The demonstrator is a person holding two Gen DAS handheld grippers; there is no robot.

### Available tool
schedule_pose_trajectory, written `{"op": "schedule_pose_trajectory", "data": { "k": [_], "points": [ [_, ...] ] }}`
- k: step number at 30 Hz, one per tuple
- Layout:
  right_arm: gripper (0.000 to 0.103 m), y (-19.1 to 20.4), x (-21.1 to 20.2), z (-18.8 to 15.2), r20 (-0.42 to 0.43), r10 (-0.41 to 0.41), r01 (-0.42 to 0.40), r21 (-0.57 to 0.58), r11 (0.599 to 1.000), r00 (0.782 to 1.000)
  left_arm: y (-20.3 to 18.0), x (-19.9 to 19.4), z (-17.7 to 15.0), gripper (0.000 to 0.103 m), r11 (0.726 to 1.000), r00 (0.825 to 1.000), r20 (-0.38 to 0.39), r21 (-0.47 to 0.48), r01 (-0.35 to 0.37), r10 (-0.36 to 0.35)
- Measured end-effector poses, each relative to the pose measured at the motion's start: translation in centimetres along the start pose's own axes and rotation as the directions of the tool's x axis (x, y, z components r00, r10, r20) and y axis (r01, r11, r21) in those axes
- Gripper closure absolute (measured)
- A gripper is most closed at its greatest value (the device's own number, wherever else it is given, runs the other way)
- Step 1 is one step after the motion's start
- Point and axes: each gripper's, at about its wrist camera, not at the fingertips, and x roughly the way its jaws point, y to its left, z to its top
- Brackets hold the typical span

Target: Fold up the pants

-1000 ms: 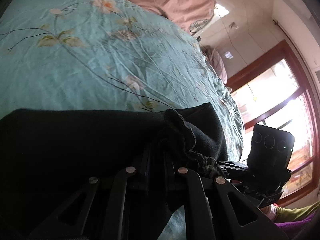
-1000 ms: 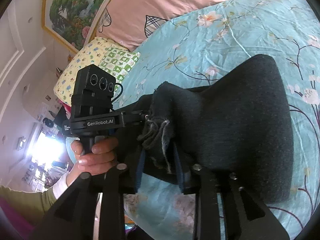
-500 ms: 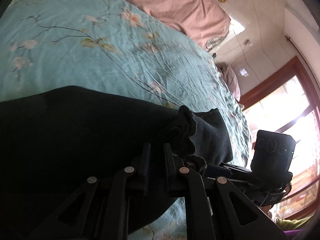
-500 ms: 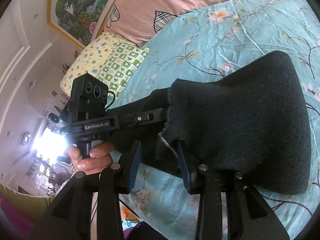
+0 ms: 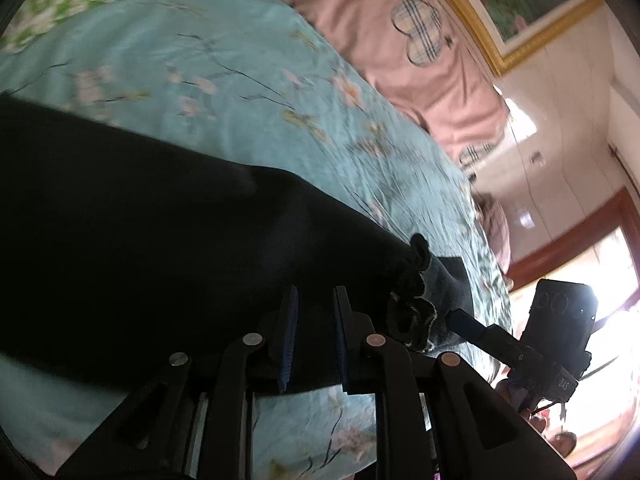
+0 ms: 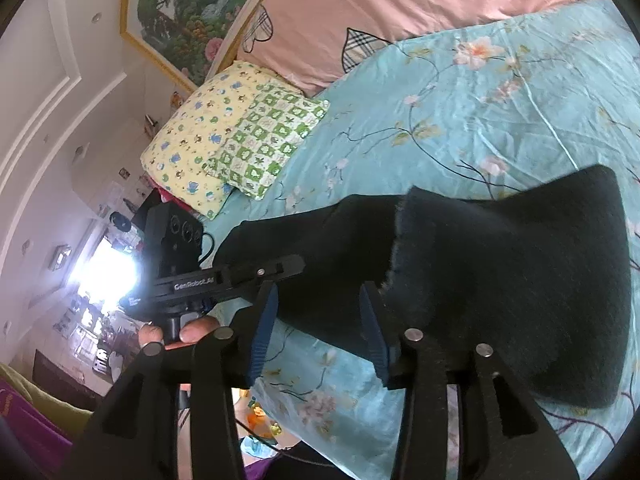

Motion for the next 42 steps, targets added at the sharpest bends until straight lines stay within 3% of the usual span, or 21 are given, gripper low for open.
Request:
{"op": "schedule_pose_trajectory", "data": {
  "k": [12,23,42],
  "points": [
    [0.053,2.8,3.1,1.9,-0.045,0.042,-0.045,-0.079,0.996,0.998,3.1,-6.1,-2.0,0.085,0.989,0.989,0.106,-0.118,-0.094,0.106],
    [0.053,4.5,6.0,3.8,-0.088,0.070,-0.081,-0.132,0.988,0.994,5.3,-9.3,-3.7,0.080,0.967,0.971,0.152,-0.204,-0.153,0.186],
    [0.052,7.4,13.4,5.8,-0.230,0.105,-0.158,-0.227,0.961,0.967,10.0,-14.0,-4.5,0.077,0.899,0.924,0.223,-0.386,-0.208,0.309]
  ]
}}
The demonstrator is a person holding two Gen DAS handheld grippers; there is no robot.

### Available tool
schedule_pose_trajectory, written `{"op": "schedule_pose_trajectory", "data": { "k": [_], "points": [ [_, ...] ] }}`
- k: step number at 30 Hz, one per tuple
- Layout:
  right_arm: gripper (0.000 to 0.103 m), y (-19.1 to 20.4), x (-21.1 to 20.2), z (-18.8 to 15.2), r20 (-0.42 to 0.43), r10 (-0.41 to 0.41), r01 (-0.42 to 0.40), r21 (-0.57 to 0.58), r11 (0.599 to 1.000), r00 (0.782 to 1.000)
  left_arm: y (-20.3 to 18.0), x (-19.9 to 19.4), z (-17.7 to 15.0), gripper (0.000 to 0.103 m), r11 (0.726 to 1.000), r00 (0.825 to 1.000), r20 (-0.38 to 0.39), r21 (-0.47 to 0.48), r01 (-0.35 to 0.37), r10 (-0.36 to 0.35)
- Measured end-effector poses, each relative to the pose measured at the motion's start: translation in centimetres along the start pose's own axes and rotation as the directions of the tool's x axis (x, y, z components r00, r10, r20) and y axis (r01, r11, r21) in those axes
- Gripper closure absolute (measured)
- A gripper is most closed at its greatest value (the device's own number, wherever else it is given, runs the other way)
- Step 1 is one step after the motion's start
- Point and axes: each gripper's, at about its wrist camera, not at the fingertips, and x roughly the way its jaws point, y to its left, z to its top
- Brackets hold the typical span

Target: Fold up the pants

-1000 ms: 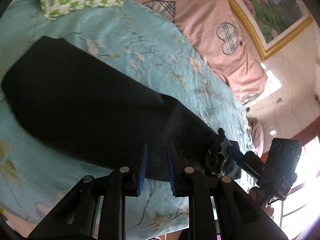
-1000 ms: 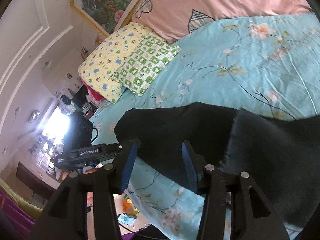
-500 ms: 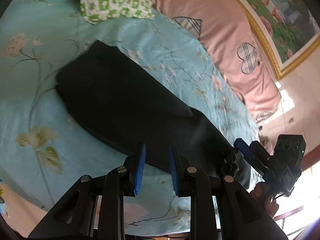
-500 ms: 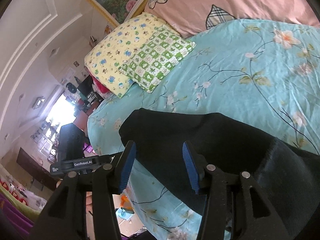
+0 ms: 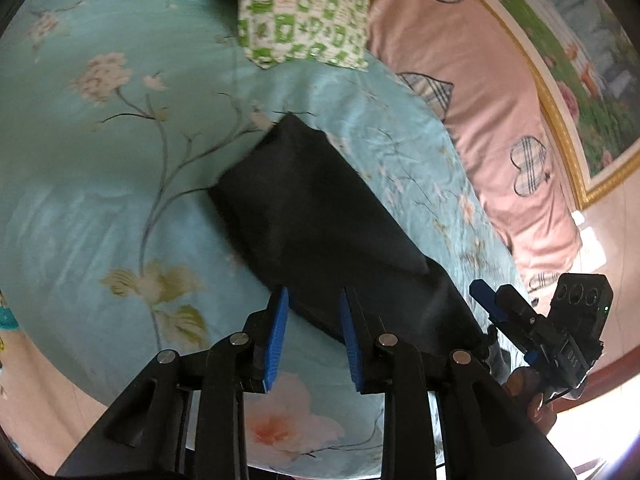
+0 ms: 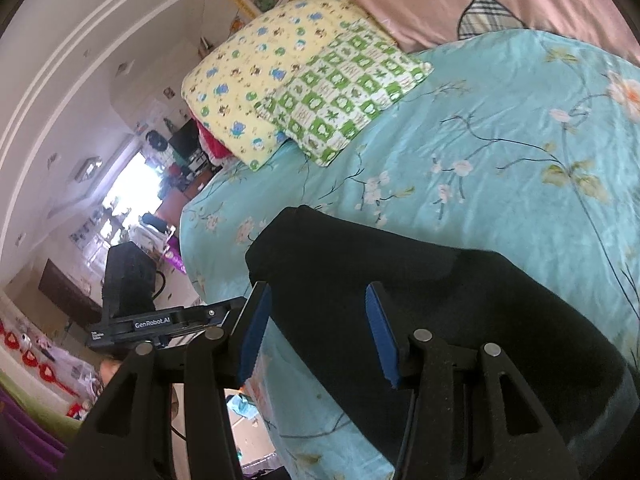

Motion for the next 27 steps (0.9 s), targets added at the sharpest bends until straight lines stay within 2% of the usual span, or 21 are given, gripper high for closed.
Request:
{"op": "schedule_pose_trajectory", "data": {
  "k": [4,12,19,24,27],
  "points": [
    [0.052,0.3,1.5,1.0,-0.027,0.009,-0.010,-0.028,1.000,1.000,0.9,0.0,0.5,0.077,1.000,1.000,0.006,-0.027,-0.008,0.008],
    [0.049,0.7,4.3,2.6,-0.081,0.008,-0.014,-0.068,0.998,0.997,2.1,0.4,1.0,0.068,0.997,0.999,0.016,-0.057,-0.050,0.051],
    [0.049,1.1,7.9,4.6,-0.150,0.010,-0.030,-0.132,0.991,0.989,3.0,1.8,1.6,0.066,0.993,0.999,-0.004,-0.107,-0.048,0.048],
    [0.048,1.5,11.1,6.5,-0.225,0.011,-0.058,-0.203,0.977,0.974,4.0,2.7,2.0,0.064,0.988,0.999,-0.026,-0.149,-0.051,0.048],
    [0.048,1.7,13.4,7.6,-0.295,0.012,-0.088,-0.246,0.965,0.955,4.5,3.0,2.1,0.063,0.984,0.999,-0.030,-0.173,-0.041,0.036]
  ]
}}
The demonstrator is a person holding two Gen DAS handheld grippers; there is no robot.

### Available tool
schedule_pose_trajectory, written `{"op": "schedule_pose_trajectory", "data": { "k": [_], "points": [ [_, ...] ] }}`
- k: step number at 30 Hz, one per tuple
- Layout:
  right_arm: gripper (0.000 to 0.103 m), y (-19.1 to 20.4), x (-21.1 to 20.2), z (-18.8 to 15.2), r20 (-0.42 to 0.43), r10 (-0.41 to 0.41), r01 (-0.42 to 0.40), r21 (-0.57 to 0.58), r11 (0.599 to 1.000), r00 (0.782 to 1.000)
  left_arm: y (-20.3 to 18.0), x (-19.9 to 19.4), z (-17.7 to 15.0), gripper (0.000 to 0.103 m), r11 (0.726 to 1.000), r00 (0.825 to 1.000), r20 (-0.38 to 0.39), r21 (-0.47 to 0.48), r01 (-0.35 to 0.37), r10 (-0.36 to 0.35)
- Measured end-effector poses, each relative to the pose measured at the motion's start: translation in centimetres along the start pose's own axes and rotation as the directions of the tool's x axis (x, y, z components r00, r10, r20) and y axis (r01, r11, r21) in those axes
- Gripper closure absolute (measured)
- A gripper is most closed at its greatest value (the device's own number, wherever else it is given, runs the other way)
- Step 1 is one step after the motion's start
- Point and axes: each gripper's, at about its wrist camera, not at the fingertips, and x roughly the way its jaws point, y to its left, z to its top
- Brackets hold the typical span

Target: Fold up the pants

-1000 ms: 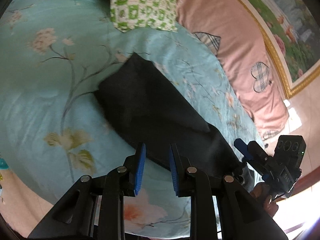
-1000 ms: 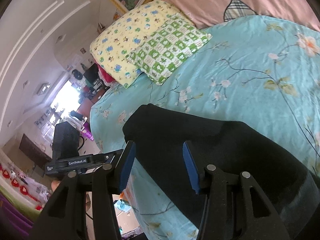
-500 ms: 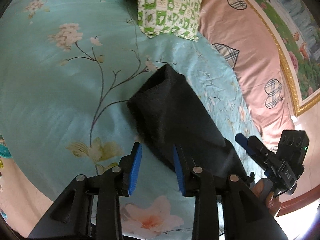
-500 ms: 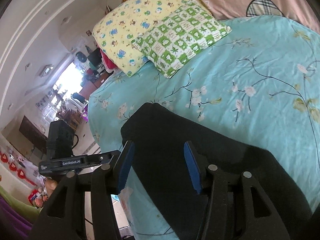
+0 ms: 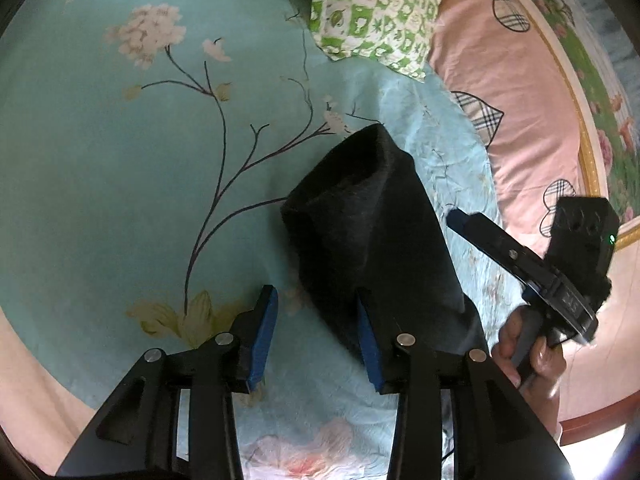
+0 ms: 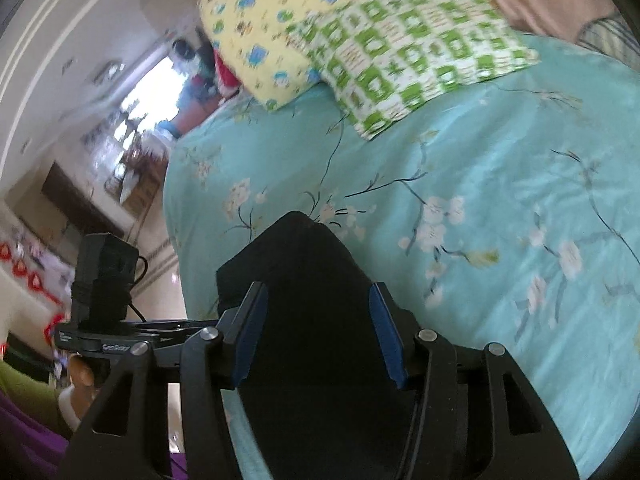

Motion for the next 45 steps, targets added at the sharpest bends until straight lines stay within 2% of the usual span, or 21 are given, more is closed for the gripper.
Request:
{"op": "schedule_pose_trajectory", "data": {
  "k": [8,15,17,19,20,22,24,29,35,39,45],
  "points": [
    [0.048,-1.3,4.8,2.4,-0.157,0.011,-0.019,-0.054,0.998,0.988,0.1,0.8,0.5,0.059,1.000,1.000,-0.007,-0.014,0.011,-0.011],
    [0.049,-1.2,7.0,3.4,-0.226,-0.001,-0.024,-0.111,0.993,0.974,0.3,1.6,1.4,0.062,0.999,0.999,-0.011,-0.040,0.032,-0.032],
    [0.056,-1.0,7.3,3.7,-0.236,0.006,-0.037,-0.127,0.991,0.972,-0.1,1.9,1.5,0.063,1.000,1.000,-0.006,-0.020,0.019,-0.019],
    [0.069,-0.8,7.5,3.9,-0.250,0.028,-0.061,-0.129,0.990,0.968,-0.5,2.0,1.5,0.067,1.000,1.000,0.000,0.001,0.004,-0.004],
    [0.069,-0.6,7.6,4.0,-0.254,0.026,-0.062,-0.136,0.989,0.967,-0.7,2.1,1.4,0.075,1.000,1.000,0.000,0.011,-0.002,0.002],
    [0.073,-0.3,7.4,3.9,-0.248,0.021,-0.059,-0.145,0.988,0.969,-0.8,2.2,1.4,0.078,1.000,1.000,0.000,0.010,0.004,-0.004],
    [0.077,-0.2,6.8,3.7,-0.231,0.032,-0.064,-0.135,0.989,0.972,-1.1,1.9,1.3,0.082,1.000,1.000,0.007,0.020,0.009,-0.010],
    [0.080,-0.1,4.1,3.6,-0.161,0.069,-0.085,-0.096,0.992,0.985,-3.0,0.4,0.9,0.085,0.997,0.998,0.046,0.075,0.026,-0.030],
    [0.081,0.2,-0.8,3.0,-0.040,0.108,-0.110,-0.051,0.993,0.993,-6.8,-1.8,0.0,0.085,0.984,0.992,0.073,0.153,0.086,-0.098],
    [0.082,0.4,-4.5,1.8,0.048,0.105,-0.104,-0.028,0.994,0.993,-10.6,-3.0,-1.4,0.085,0.962,0.985,0.071,0.239,0.134,-0.155],
    [0.083,-0.1,-10.9,-1.0,0.185,0.099,-0.107,0.032,0.994,0.978,-15.7,-4.0,-4.0,0.085,0.917,0.973,0.034,0.343,0.201,-0.226]
  ]
}}
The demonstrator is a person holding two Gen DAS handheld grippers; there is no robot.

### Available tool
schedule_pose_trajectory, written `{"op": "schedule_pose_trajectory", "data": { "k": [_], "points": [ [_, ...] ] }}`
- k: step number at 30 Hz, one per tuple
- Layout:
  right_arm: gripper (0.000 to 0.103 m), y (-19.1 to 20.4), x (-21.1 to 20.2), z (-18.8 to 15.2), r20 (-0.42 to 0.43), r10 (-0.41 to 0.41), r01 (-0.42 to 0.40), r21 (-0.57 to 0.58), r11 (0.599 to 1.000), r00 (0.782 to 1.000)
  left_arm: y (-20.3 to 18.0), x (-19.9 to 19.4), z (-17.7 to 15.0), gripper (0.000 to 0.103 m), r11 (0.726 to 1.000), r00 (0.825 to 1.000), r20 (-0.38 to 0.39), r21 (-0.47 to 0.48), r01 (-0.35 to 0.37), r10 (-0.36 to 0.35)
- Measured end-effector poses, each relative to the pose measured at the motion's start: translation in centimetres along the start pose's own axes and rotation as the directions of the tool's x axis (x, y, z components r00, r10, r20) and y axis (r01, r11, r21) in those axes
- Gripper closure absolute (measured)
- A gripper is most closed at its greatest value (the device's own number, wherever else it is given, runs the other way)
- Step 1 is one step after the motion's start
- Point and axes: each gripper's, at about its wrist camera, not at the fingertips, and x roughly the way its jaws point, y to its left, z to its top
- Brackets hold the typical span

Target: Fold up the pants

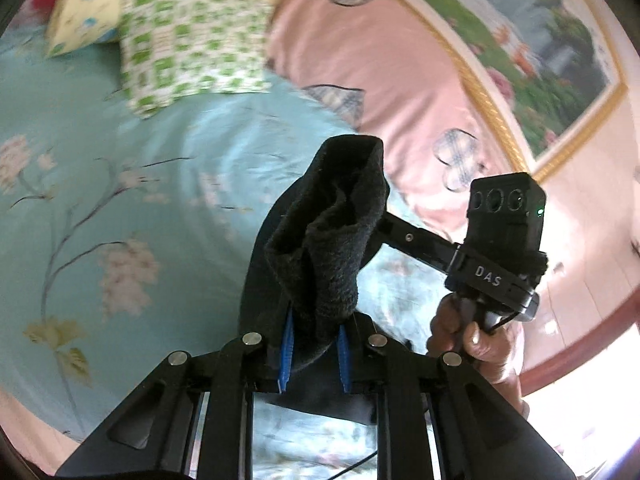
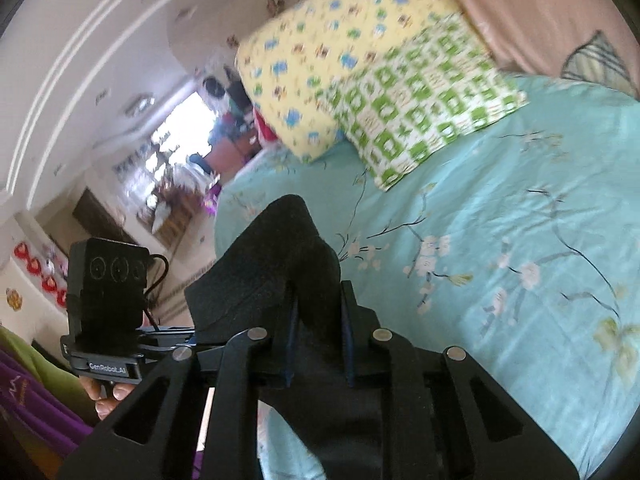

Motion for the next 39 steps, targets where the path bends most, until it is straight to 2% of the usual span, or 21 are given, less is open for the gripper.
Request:
{"op": "schedule_pose_trajectory", "data": {
  "k": [6,11,21,29,39],
  "points": [
    [0.084,0.1,-5.8,-2.4,0.111,-0.031,0.026,0.040,0.999,0.993,-5.0,0.9,-1.4,0.085,0.994,0.997,-0.040,0.090,0.067,-0.064],
    [0.084,-0.5,-9.8,-5.3,0.196,-0.054,0.036,0.094,0.995,0.979,-8.8,2.3,-3.5,0.085,0.982,0.992,-0.088,0.158,0.102,-0.089],
    [0.084,-1.8,-15.5,-11.0,0.297,-0.101,0.046,0.185,0.982,0.950,-13.9,5.2,-7.1,0.085,0.959,0.975,-0.193,0.235,0.159,-0.114],
    [0.084,-3.5,-18.4,-14.7,0.353,-0.139,0.049,0.253,0.966,0.925,-16.5,7.7,-9.2,0.085,0.939,0.963,-0.251,0.298,0.173,-0.097],
    [0.084,-6.7,-20.5,-18.7,0.366,-0.182,0.058,0.324,0.944,0.913,-18.8,11.7,-11.7,0.085,0.925,0.946,-0.320,0.343,0.164,-0.049]
  ]
}}
